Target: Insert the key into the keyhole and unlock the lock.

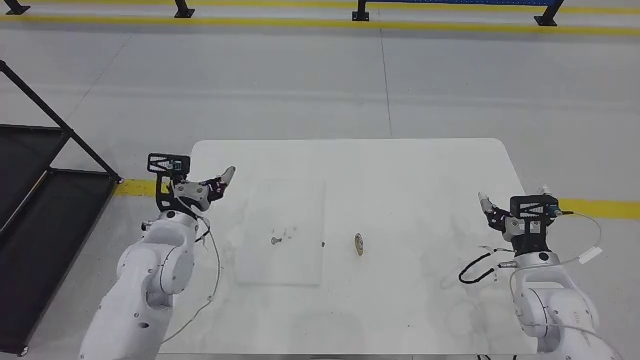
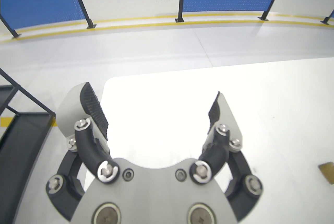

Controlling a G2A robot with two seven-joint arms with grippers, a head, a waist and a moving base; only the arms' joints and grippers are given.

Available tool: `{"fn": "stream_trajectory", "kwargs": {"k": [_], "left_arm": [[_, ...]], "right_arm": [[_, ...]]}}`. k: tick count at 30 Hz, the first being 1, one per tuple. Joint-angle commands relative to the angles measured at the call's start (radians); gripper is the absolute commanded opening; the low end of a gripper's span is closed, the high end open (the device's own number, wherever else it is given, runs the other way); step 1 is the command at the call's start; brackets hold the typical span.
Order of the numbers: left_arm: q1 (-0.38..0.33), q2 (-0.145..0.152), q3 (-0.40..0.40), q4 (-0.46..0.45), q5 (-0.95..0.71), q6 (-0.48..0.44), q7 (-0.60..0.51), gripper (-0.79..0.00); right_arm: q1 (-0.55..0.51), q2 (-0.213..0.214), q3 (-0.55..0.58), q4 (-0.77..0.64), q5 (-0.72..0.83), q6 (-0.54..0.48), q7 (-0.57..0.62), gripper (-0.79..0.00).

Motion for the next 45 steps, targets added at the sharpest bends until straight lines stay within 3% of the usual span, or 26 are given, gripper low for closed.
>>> {"fn": "stream_trajectory", "kwargs": {"k": [1, 5, 9, 14, 18, 23, 32, 43, 45], "left_arm": [[0.008, 0.002, -0.019, -0.061, -0.064, 0.0, -0.166, 0.0], [0.003, 0.008, -0.068, -0.151, -0.188, 0.021, -0.463, 0.0], [-0.016, 0.015, -0.1, -0.186, -0.25, 0.061, -0.702, 0.0], [-0.087, 0.025, -0.117, -0.164, -0.356, 0.152, -0.989, 0.0], [-0.154, 0.033, -0.101, -0.115, -0.38, 0.206, -1.125, 0.0], [-0.196, 0.039, -0.071, -0.022, -0.413, 0.204, -1.161, 0.0], [-0.223, 0.047, -0.003, 0.026, -0.465, 0.195, -1.168, 0.0], [-0.217, 0.05, 0.057, 0.086, -0.529, 0.097, -1.034, 0.0], [-0.22, 0.051, 0.069, 0.095, -0.531, 0.073, -1.018, -0.049]], "right_arm": [[0.0, 0.0, 0.0, 0.0, 0.0, 0.0, 0.0, 0.0], [0.0, 0.0, 0.0, 0.0, 0.0, 0.0, 0.0, 0.0], [0.0, 0.0, 0.0, 0.0, 0.0, 0.0, 0.0, 0.0], [0.0, 0.0, 0.0, 0.0, 0.0, 0.0, 0.0, 0.0], [0.0, 0.0, 0.0, 0.0, 0.0, 0.0, 0.0, 0.0], [0.0, 0.0, 0.0, 0.0, 0.0, 0.0, 0.0, 0.0], [0.0, 0.0, 0.0, 0.0, 0.0, 0.0, 0.0, 0.0], [0.0, 0.0, 0.0, 0.0, 0.0, 0.0, 0.0, 0.0], [0.0, 0.0, 0.0, 0.0, 0.0, 0.0, 0.0, 0.0]]}}
